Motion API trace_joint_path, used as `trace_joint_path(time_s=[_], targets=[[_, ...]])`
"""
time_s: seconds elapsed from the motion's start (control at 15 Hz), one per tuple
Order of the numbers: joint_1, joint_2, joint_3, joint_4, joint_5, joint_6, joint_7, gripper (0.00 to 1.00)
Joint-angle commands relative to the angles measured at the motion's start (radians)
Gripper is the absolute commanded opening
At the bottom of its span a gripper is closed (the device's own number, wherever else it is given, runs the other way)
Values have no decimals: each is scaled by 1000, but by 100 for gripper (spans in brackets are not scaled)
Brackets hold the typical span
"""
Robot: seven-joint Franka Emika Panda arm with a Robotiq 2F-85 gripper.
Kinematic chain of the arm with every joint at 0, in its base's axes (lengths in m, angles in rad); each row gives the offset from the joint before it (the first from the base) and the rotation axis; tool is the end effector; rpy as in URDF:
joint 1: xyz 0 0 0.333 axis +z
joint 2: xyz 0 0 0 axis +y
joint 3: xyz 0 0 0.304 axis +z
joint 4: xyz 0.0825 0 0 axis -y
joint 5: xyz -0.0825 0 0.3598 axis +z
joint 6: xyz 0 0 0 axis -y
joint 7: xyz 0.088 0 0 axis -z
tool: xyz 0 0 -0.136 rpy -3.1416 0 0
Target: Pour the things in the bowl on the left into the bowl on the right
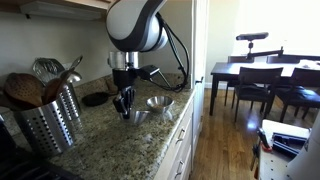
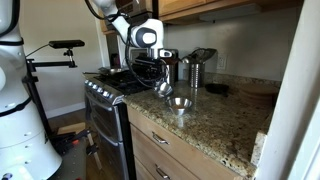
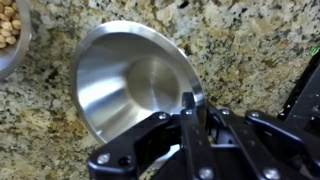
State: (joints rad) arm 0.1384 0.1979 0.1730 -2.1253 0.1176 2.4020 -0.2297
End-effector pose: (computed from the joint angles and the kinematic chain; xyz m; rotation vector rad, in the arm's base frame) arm 0.5308 0.1733 0.3024 -2.9429 -0.6777 -0.1142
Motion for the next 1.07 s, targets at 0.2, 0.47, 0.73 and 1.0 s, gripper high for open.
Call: trace_joint_path(time_s=[0.2,0.47,0.73,1.0], targets=[[40,69,9,76,-75,-75,77,8],[57,95,1,86,-125,-73,121,8],[65,108,-3,86,-168,-73,164,8],[65,116,2,85,-176,-78,179,10]])
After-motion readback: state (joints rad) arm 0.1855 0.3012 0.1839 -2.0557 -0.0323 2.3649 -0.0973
